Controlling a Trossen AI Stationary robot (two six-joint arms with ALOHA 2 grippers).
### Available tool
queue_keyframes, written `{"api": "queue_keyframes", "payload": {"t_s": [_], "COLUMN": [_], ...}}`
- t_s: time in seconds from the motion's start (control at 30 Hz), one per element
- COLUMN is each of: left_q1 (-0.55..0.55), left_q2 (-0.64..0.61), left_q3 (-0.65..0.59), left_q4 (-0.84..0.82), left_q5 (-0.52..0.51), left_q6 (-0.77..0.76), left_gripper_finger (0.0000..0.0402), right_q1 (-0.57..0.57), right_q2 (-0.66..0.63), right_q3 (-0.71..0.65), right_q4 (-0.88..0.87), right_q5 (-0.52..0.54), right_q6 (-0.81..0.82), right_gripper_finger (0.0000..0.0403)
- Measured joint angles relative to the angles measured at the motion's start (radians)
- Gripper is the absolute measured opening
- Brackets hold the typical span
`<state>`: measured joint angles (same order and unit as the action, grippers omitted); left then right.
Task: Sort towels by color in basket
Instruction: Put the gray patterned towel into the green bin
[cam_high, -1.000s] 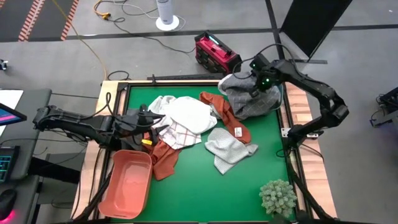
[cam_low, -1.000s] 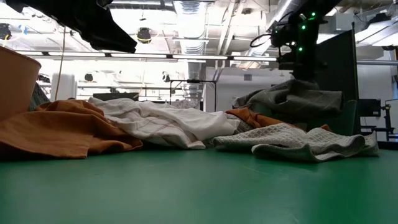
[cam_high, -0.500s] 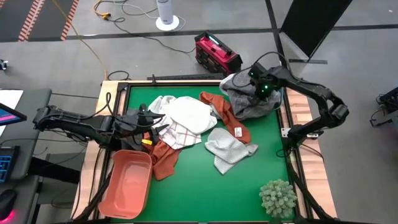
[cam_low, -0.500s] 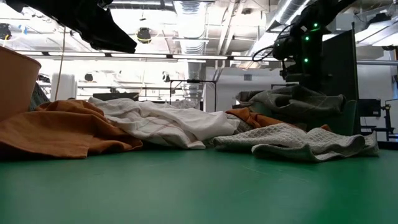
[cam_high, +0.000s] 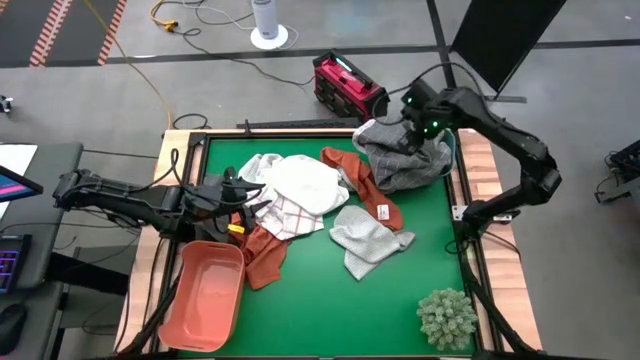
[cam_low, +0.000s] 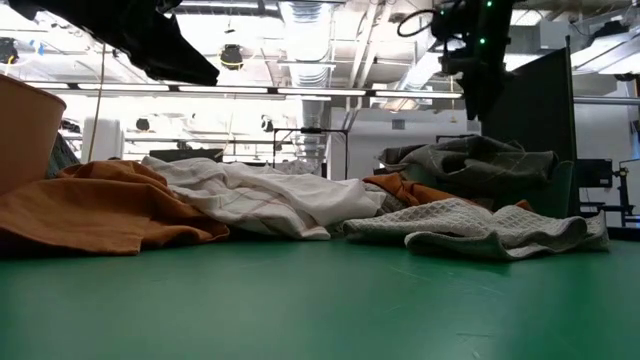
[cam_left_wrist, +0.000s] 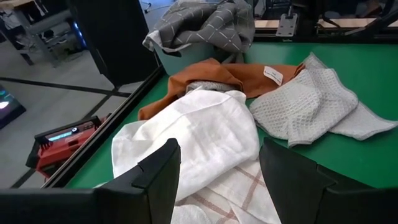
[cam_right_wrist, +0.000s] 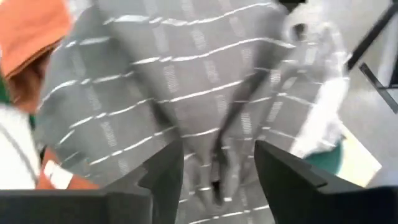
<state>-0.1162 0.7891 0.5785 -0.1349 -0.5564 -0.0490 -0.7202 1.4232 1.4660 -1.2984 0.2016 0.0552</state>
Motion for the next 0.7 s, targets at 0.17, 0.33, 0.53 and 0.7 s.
{"api": "queue_keyframes", "payload": {"t_s": [0.17,0.33,0.53,0.7], "left_q1": [0.000,0.000,0.000,0.000], "left_q2": [0.000,0.000,0.000,0.000], "left_q3": [0.000,0.000,0.000,0.000], "left_q4": [-0.011,-0.011,-0.004,0.015], "left_q5": [0.000,0.000,-0.001,-0.008], "left_q6": [-0.005,-0.016,0.010,0.025], "left_gripper_finger": [0.0210,0.0210,0.0210,0.0210], "right_q1": [0.054,-0.026,-0.075,-0.062], "right_q2": [0.005,0.010,0.113,0.169], "right_q3": [-0.162,-0.367,-0.463,-0.422], "right_q4": [0.123,0.364,0.341,0.305], "right_q5": [0.002,-0.066,-0.074,-0.069], "right_q6": [-0.029,-0.033,-0.013,-0.010], "right_gripper_finger": [0.0225,0.0209,0.0193,0.0191]}}
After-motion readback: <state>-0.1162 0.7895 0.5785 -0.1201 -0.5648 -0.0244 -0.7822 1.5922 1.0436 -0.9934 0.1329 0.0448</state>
